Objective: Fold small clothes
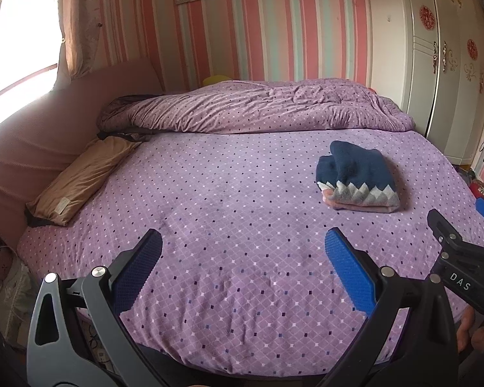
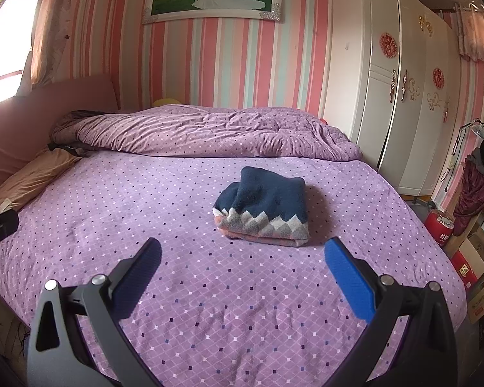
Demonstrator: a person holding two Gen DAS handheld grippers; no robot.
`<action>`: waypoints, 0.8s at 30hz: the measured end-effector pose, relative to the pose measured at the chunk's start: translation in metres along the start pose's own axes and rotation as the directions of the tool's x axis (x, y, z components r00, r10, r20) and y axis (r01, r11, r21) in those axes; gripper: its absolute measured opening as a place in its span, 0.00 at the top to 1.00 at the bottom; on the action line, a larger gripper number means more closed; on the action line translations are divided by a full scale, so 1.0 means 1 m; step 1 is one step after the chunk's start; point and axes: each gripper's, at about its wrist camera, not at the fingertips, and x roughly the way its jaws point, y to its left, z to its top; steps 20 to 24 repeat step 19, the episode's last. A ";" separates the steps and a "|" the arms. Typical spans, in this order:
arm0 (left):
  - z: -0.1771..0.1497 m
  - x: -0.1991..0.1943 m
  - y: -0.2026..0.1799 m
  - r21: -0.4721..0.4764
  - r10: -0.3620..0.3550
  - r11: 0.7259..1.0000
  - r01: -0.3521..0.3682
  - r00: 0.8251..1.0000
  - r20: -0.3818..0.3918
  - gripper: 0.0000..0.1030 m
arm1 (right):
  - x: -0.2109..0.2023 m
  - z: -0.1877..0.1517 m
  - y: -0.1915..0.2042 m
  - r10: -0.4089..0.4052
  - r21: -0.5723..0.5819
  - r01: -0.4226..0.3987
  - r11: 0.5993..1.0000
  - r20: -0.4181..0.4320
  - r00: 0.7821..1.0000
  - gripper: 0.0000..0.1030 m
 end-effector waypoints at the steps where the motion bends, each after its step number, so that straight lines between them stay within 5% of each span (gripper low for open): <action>1: 0.000 0.000 0.001 -0.001 -0.001 1.000 0.001 1.000 0.000 0.03 | 0.000 0.000 0.000 -0.001 -0.001 0.001 1.000 0.000 1.000 0.02; 24: 0.004 0.008 0.003 -0.026 -0.035 0.999 0.033 0.997 -0.063 0.03 | -0.002 0.002 0.001 -0.004 0.001 0.004 1.000 0.005 1.000 0.02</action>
